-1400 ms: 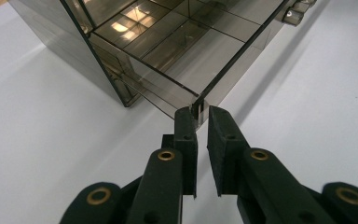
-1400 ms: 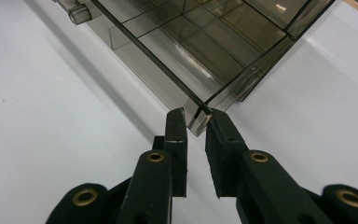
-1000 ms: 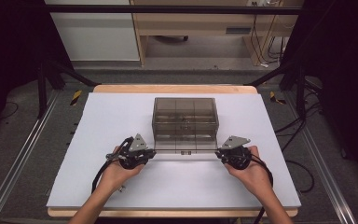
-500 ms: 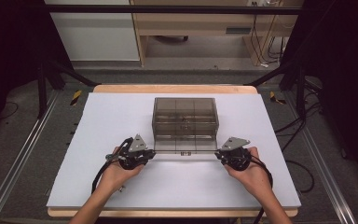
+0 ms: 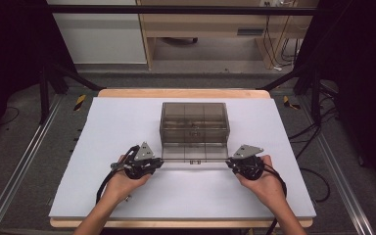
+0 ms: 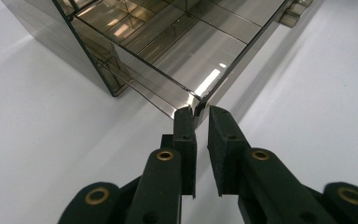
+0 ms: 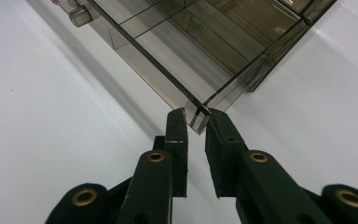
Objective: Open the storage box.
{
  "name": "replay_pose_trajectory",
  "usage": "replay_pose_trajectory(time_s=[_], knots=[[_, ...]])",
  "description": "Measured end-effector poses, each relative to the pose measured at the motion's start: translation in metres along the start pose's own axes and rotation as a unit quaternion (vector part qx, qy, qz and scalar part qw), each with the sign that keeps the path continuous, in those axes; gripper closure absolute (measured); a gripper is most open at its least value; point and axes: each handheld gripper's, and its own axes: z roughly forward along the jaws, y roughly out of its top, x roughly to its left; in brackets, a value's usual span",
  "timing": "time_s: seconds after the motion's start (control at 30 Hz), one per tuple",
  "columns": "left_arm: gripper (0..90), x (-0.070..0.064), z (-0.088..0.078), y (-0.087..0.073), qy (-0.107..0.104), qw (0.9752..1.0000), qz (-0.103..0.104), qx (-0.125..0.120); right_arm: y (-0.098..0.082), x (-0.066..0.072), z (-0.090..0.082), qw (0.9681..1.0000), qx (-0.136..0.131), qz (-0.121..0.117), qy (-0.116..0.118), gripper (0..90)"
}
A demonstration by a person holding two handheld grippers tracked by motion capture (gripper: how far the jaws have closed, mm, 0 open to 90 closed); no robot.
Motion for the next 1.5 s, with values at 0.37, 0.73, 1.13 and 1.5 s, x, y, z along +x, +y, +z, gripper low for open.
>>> replay_pose_trajectory(time_s=[0.37,0.73,1.13,1.5], knots=[[70.9,0.002,0.0,-0.001,-0.014,0.9997,-0.015,-0.009,0.0,-0.001,0.004,0.9999,-0.008,0.009,0.011,60.6],[44.0,0.001,-0.001,-0.002,-0.028,0.9993,-0.02,0.014,-0.003,0.0,-0.003,0.9997,-0.018,0.01,-0.01,40.9],[10.6,0.004,-0.024,-0.002,-0.017,0.9992,-0.01,0.035,-0.017,-0.005,-0.011,0.9988,-0.011,0.04,-0.025,22.8],[10.5,0.004,-0.042,-0.003,-0.002,0.9982,0.001,0.06,-0.024,-0.01,-0.021,0.9978,-0.013,0.06,-0.027,8.8]])
